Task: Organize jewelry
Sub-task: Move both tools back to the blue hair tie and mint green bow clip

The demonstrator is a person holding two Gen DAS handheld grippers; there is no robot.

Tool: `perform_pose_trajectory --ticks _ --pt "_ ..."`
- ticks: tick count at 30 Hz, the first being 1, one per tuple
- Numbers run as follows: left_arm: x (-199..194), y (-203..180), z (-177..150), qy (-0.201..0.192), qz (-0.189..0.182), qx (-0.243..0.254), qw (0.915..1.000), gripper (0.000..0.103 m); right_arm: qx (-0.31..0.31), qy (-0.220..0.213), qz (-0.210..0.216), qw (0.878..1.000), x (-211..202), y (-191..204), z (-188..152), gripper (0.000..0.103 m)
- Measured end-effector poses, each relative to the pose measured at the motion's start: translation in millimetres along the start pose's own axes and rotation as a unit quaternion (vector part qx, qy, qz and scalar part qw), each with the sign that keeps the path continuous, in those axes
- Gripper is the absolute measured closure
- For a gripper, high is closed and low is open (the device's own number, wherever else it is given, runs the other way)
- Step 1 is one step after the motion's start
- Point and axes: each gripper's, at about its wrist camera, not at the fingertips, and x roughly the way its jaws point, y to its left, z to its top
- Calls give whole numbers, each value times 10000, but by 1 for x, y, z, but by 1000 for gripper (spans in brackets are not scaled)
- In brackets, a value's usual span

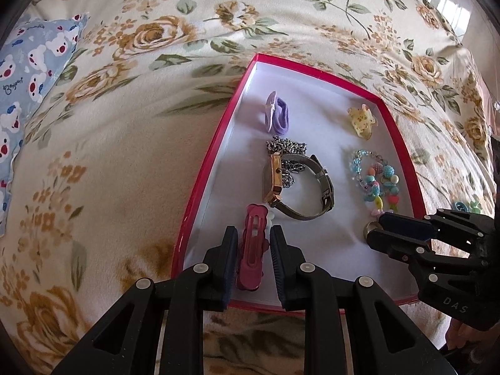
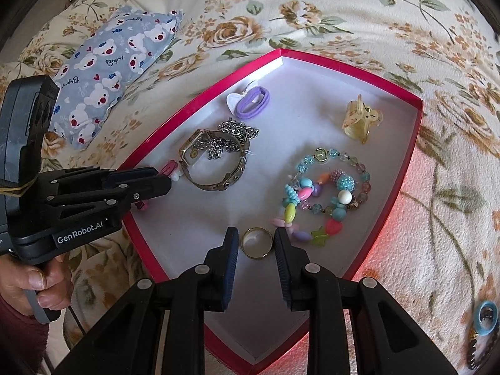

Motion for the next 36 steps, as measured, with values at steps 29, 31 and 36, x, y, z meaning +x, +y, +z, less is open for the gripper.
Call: perform_pose_trajectory --ticks 29,31,36 --pt "-48 -78 -10 -225 -1119 367 9928 55 1769 -1123 -954 9731 -163 -121 -102 66" --pt "-45 -88 -7 -188 -1158 474 9920 55 1910 -1181 -1046 9688 -172 -132 -110 66" --pt "-40 -118 -1 -130 -1291 777 9885 52 2127 -1282 -1188 9613 -186 -151 -125 65"
